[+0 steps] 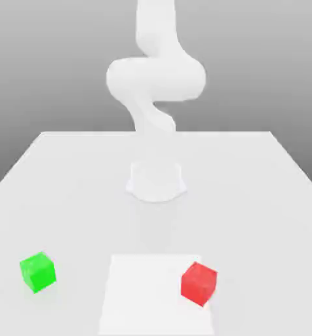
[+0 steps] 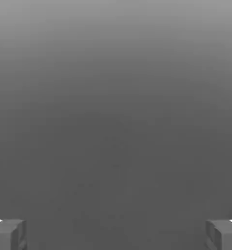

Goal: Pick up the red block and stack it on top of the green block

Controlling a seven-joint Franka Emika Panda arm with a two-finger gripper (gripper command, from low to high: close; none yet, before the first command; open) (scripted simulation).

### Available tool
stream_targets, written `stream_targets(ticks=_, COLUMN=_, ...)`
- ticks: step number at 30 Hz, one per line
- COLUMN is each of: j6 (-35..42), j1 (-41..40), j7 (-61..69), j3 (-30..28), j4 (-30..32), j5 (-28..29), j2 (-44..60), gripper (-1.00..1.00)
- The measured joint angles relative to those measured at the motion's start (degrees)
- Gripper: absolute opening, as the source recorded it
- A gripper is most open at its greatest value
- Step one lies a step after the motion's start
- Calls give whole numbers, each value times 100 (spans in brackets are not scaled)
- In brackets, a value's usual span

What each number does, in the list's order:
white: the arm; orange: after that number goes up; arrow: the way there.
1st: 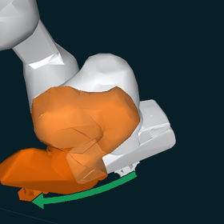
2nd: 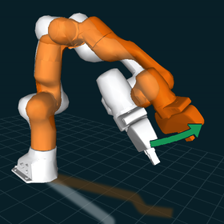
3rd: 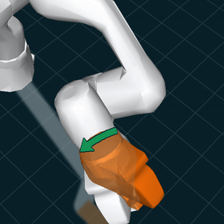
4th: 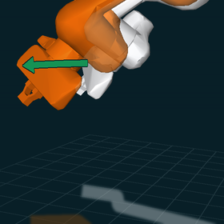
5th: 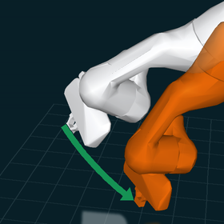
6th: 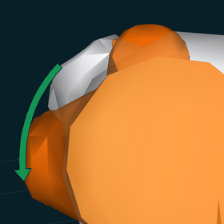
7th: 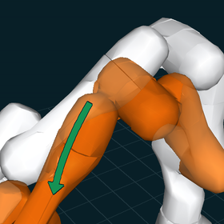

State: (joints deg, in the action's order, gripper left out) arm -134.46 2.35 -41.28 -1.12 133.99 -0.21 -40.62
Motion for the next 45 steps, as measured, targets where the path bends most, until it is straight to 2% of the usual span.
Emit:
stream_targets(ticks=11, j6=-1192, j1=904, j7=2086, j3=-359, j4=979, j5=-174, j2=2326, gripper=0)
stream_targets(ticks=21, j6=-2273, j1=1282, j7=3747, j3=-247, j4=1835, j5=-92, j2=4394, gripper=0)
stream_targets(ticks=27, j6=-3276, j1=1192, j7=4010, j3=-114, j4=1746, j5=-245, j2=5637, gripper=0)
stream_targets(ticks=28, j6=-3367, j1=1175, j7=4023, j3=-94, j4=1731, j5=-261, j2=5745, gripper=-100)
stream_targets(ticks=35, j6=-3337, j1=1170, j7=4009, j3=-92, j4=1735, j5=-243, j2=5721, gripper=-100)
stream_targets(ticks=41, j6=-2423, j1=1159, j7=3904, j3=-240, j4=1883, j5=-64, j2=4658, gripper=-100)
stream_targets(ticks=45, j6=-2091, j1=139, j7=4199, j3=-826, j4=1789, j5=-51, j2=4417, gripper=-100)
